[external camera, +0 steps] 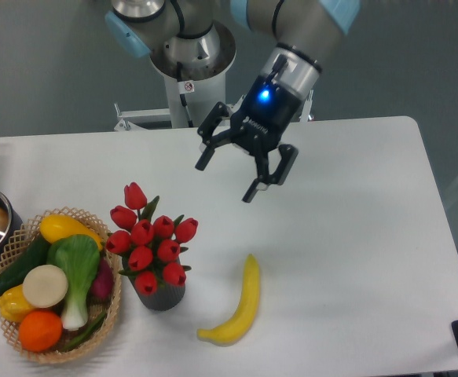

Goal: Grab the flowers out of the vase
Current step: 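Move the open gripper down toward the red tulip bouquet in the vase, then position the gripper fingers around the tulip stems above the vase rim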

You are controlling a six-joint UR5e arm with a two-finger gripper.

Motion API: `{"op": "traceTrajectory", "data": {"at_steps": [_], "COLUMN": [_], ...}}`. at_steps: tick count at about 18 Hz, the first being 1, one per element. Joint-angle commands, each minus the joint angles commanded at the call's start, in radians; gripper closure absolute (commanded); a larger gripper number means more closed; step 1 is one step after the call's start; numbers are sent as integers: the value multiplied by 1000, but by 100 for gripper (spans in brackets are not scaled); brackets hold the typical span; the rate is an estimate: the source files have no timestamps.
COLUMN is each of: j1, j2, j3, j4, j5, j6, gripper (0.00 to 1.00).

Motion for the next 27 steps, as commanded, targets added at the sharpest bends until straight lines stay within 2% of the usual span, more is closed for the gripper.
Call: {"op": "traceTrajectory", "data": {"at_steps": [4, 5, 8, 12, 16, 19, 23, 27], "j1": [0, -2, -3, -17, -18, -28, -38, -72], "j2": [-11, -32, -81, -104, -146, -153, -170, -222], "j3": [-6, -8, 5, -6, 17, 17, 20, 44], "j4": [-6, -6, -3, -5, -2, 23, 28, 90], "j5": [-93, -115, -115, -147, -147, -138, -135, -134], "j6": [-35, -66, -86, -124, -127, -127, -123, -123], "gripper": [0, 0, 0, 0, 0, 0, 0, 0]}}
